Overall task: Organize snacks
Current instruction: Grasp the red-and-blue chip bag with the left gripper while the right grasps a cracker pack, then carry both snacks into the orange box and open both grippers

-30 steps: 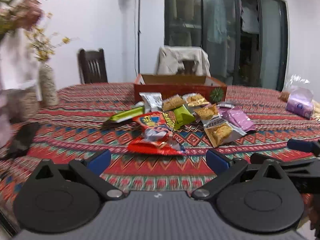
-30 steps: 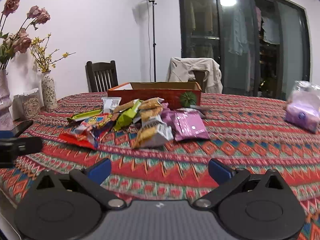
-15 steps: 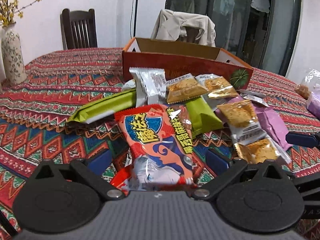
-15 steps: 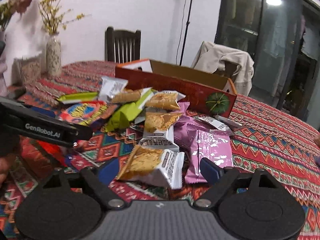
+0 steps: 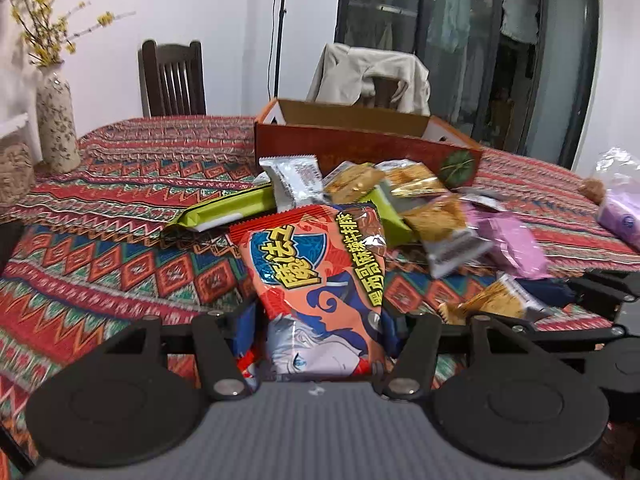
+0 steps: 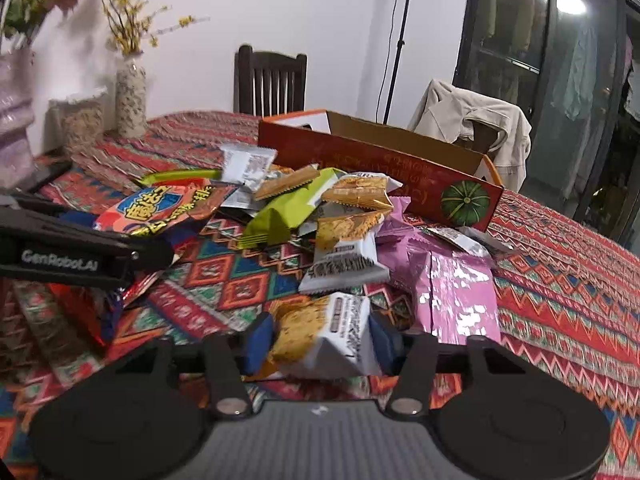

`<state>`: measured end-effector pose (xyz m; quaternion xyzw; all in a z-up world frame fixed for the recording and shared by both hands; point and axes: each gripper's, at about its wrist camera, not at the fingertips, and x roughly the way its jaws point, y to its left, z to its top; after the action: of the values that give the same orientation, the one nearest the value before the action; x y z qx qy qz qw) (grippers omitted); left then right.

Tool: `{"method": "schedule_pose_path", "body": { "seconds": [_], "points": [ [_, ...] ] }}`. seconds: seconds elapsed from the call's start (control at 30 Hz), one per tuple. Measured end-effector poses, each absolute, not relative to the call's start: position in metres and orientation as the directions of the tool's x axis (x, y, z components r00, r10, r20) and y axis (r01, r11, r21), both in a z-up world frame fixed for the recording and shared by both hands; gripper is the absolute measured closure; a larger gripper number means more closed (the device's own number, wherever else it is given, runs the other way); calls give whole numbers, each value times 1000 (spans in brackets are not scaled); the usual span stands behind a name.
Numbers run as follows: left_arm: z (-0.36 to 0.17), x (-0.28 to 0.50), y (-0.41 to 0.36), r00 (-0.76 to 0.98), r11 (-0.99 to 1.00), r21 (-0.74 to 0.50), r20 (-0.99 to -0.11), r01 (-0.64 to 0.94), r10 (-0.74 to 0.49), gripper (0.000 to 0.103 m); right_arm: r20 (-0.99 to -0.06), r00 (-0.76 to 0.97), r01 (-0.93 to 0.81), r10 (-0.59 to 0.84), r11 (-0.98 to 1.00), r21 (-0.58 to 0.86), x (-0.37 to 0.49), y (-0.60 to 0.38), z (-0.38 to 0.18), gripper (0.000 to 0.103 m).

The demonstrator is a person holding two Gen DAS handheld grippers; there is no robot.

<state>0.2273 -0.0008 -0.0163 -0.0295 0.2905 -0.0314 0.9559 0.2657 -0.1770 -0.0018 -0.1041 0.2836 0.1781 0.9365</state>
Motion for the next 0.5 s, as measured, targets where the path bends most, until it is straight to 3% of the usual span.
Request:
{"method": "schedule_pose_path", "body": {
  "seconds": [0.5],
  "points": [
    [8,176,-19,864,997,-43,-496,67,-79,44,-511,803,-316,307,946,72,198,-232,6,56]
  ]
}}
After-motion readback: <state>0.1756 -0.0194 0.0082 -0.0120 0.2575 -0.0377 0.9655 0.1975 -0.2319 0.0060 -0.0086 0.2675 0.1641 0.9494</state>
